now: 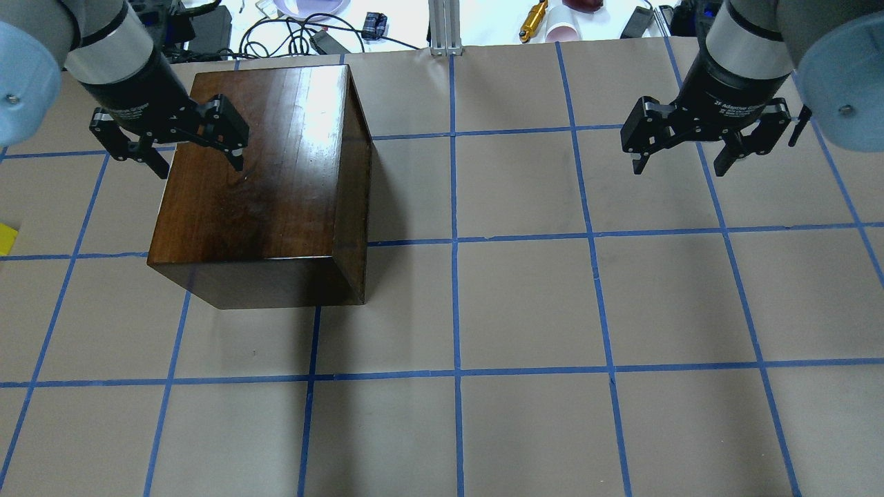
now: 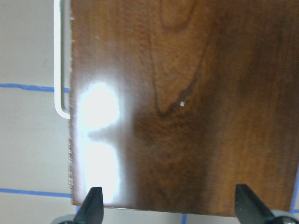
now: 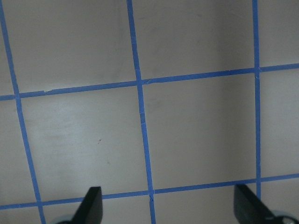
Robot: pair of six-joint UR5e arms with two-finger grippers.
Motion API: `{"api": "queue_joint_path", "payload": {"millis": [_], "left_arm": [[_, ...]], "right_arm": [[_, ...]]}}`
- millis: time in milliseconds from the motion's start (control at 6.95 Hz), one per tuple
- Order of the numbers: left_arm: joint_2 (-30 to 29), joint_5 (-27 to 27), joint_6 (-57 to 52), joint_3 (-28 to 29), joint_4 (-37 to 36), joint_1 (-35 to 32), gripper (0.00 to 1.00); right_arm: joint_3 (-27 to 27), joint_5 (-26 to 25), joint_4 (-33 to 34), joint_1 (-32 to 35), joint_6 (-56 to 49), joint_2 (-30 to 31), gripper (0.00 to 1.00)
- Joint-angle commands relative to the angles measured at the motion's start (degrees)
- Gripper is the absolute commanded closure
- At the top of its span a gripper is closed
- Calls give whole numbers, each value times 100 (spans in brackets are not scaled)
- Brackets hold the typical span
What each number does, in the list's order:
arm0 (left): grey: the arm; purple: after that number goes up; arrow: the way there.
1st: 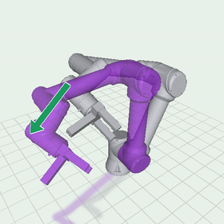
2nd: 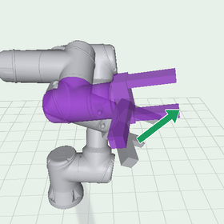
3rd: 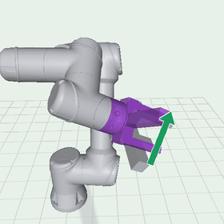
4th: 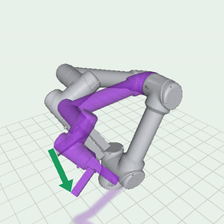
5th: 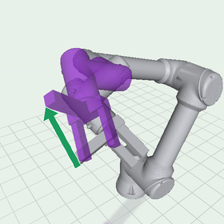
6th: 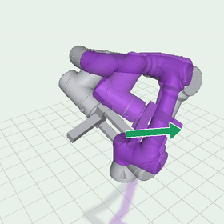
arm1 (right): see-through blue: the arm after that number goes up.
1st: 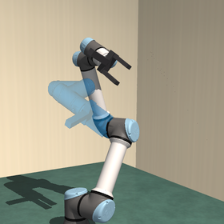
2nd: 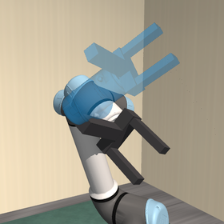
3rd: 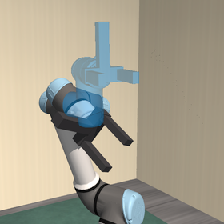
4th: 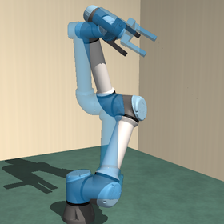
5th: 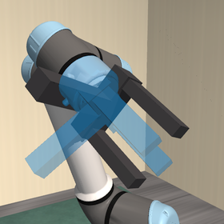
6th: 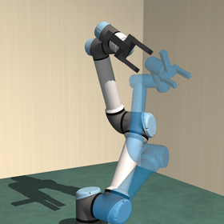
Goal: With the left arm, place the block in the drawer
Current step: 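Lower the left gripper beside the cabinet and grasp the white drawer handle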
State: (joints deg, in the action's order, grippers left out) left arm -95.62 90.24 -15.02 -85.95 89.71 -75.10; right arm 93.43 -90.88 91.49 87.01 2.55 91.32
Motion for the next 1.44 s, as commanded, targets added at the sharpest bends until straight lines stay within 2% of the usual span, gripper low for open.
{"api": "queue_joint_path", "payload": {"millis": [0, 288, 432, 576, 719, 1295], "left_arm": [[-202, -234, -735, 236, 3, 599, 0], [-438, -759, -1622, 254, -76, 1266, 0], [-605, -797, -1931, 254, -233, 1444, 0], [-789, -841, -2317, 254, -400, 1558, 0], [-1026, -1346, -2478, 245, -445, 1647, 0], [-1695, -1622, -2550, 202, -551, 1648, 0]], "right_arm": [[0, 0, 0, 0, 0, 0, 0], [0, 0, 0, 0, 0, 0, 0], [0, 0, 0, 0, 0, 0, 0], [0, 0, 0, 0, 0, 0, 0], [0, 0, 0, 0, 0, 0, 0], [9, 0, 0, 0, 0, 0, 0]]}}
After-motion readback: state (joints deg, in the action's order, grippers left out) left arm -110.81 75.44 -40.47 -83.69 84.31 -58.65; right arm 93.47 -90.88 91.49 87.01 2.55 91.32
